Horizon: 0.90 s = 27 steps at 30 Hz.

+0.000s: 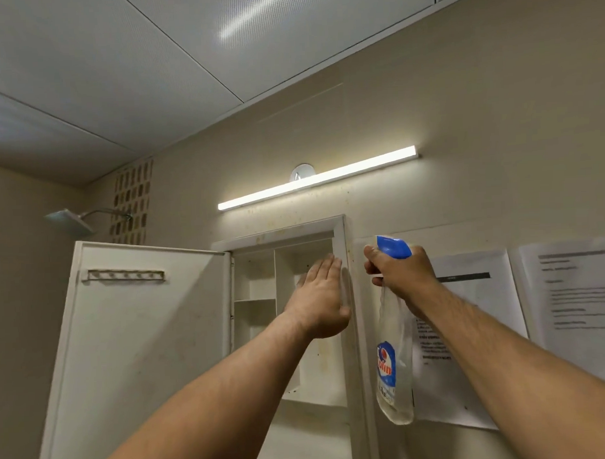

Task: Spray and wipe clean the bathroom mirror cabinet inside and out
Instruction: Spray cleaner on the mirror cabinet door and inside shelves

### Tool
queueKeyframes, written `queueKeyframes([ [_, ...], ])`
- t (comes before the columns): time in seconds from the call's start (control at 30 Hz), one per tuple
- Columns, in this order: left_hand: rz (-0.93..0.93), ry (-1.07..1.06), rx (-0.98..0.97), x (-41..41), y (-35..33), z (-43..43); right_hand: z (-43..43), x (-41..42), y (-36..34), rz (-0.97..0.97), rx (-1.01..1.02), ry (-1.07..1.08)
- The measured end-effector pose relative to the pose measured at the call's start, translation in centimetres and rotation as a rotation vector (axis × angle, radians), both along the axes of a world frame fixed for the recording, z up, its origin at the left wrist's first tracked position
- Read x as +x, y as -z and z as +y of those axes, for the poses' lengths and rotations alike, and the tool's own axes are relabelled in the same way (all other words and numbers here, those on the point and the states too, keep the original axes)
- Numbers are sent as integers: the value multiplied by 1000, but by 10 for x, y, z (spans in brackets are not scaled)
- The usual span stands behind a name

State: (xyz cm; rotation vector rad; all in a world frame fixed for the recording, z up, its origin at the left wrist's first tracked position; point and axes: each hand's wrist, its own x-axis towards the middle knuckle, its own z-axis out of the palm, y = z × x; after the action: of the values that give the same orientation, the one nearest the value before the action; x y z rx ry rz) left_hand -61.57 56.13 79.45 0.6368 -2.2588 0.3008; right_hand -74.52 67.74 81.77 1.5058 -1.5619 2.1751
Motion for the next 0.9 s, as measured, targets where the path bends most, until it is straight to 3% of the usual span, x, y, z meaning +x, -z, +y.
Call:
queueKeyframes([
  [0.27, -12, -11, 104, -12, 21, 2, 5, -7, 25, 35, 48, -48],
  [0.43, 104, 7, 11, -11, 32, 1, 6, -7, 49, 0, 22, -52],
  [0.67, 83, 30, -149, -4, 63, -2, 8, -6, 90, -141, -25, -68],
  [0.9, 109, 102, -64, -1, 126, -3, 11, 7, 149, -93, 59, -46],
])
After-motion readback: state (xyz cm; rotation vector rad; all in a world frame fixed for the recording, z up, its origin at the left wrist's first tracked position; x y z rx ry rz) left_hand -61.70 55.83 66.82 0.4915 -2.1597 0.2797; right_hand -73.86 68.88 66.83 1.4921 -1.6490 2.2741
